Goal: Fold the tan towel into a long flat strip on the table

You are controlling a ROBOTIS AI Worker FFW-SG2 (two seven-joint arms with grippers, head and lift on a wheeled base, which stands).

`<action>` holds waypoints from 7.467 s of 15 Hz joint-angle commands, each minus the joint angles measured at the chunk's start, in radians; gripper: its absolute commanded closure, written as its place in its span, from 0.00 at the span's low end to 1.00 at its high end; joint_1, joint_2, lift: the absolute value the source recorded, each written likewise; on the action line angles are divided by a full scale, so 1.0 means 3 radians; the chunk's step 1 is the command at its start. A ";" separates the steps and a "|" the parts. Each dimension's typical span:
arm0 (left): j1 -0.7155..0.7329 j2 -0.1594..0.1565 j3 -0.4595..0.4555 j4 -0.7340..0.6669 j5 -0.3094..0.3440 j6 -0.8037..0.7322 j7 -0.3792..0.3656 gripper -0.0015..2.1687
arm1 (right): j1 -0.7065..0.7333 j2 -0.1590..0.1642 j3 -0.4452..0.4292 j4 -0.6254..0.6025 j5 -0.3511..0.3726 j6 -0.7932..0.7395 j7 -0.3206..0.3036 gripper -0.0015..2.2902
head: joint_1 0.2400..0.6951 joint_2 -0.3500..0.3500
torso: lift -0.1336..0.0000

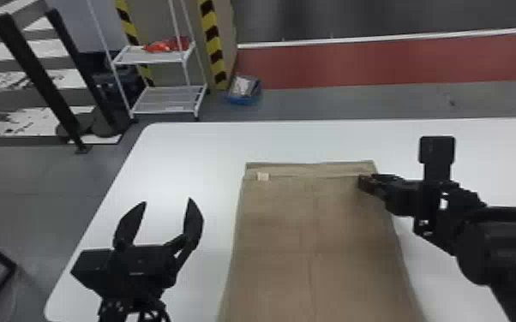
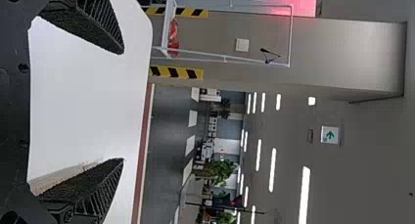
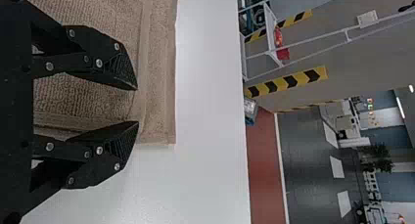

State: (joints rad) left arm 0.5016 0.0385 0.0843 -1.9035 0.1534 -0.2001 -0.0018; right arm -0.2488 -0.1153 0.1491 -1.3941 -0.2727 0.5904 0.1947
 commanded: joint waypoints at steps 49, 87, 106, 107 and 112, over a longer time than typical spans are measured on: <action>0.0026 0.0005 -0.0005 -0.0011 0.0000 -0.0020 -0.0004 0.04 | 0.0660 -0.0009 -0.0113 -0.1770 -0.0635 0.0259 0.0287 0.57 | 1.00 0.66 | 0.08; -0.0460 0.0276 -0.0025 -0.0573 -0.1457 0.1984 -0.1855 0.09 | 0.1647 -0.0403 -0.2644 -0.2230 -0.0487 0.0515 0.1417 0.04 | 1.00 0.19 | 0.08; -0.1043 0.0291 -0.0470 -0.0195 -0.3298 0.2178 -0.2781 0.41 | 0.1668 -0.0352 -0.3002 -0.2082 -0.0753 0.0535 0.1473 0.04 | 1.00 0.05 | 0.08; -0.1043 0.0296 -0.0470 -0.0185 -0.3303 0.2178 -0.2786 0.54 | 0.1668 -0.0352 -0.3002 -0.2082 -0.0758 0.0545 0.1473 0.04 | 1.00 0.06 | 0.08; -0.1033 0.0296 -0.0470 -0.0190 -0.3334 0.2393 -0.2745 0.98 | 0.1479 -0.0505 -0.2767 -0.2072 -0.0461 0.0586 0.1478 0.04 | 1.00 0.07 | 0.08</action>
State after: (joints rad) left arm 0.1902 0.1287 -0.0551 -1.9581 -0.8422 0.4886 -0.8332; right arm 0.2249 -0.2389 -0.7290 -2.0185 -0.4741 0.7581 0.6369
